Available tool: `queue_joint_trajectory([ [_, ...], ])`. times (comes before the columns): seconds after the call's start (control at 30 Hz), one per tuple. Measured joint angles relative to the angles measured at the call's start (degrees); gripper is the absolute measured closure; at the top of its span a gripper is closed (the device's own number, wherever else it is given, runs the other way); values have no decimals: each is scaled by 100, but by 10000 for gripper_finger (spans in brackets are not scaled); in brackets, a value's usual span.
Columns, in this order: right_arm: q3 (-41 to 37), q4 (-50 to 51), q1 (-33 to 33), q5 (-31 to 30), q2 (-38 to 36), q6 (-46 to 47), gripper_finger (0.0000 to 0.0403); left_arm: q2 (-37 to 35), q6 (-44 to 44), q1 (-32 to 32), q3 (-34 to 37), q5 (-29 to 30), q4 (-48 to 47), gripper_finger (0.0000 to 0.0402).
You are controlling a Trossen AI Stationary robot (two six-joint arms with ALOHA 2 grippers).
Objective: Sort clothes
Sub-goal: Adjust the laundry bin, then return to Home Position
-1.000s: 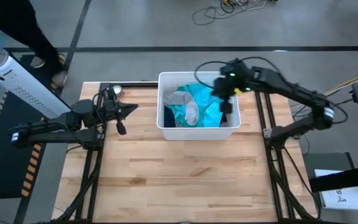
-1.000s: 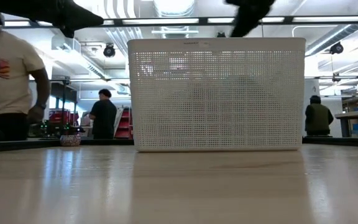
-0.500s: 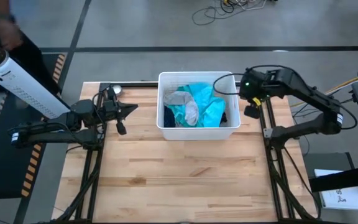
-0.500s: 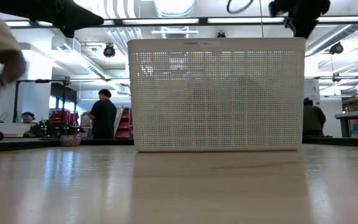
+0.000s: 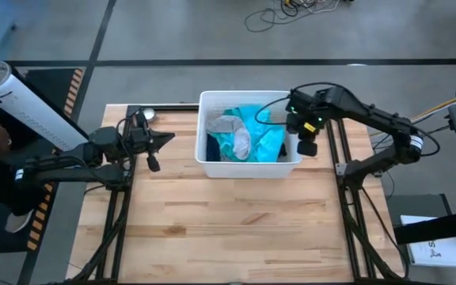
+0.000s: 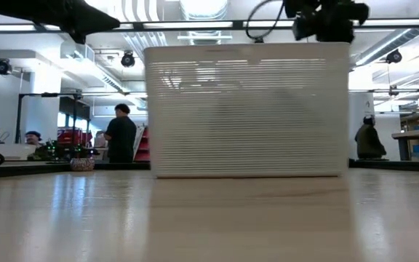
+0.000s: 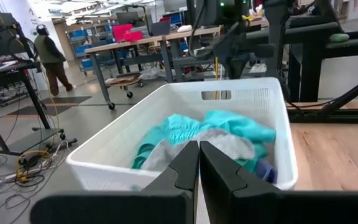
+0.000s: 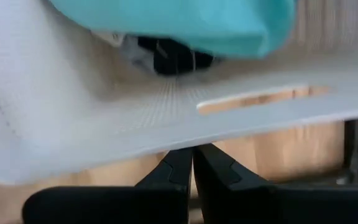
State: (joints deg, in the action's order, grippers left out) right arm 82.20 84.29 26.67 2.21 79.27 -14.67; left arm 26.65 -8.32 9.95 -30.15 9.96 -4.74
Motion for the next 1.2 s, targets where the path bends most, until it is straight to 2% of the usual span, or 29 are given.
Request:
queue_joint_trajectory([
  [0.23,-20,-1238,-15,268,-438,-339,403,-179,-20,-97,0,-4,-54,402],
  [0.37,-445,-2024,-15,354,-1022,-499,403,-302,-123,-295,0,-27,-163,402],
  [0.6,-2361,-4497,-17,1001,-2529,-744,403,-304,-413,-1035,279,42,83,402],
  [0.83,-4579,-6852,-14,1038,-3926,-572,403,-531,-518,-1556,1117,432,697,402],
  [1.0,-5644,-7686,-15,1179,-4751,-304,403,-961,-460,-1781,1560,445,827,402],
  [1.2,-6398,-8059,-13,1437,-5576,-27,403,-1553,-216,-1960,1870,450,535,402],
])
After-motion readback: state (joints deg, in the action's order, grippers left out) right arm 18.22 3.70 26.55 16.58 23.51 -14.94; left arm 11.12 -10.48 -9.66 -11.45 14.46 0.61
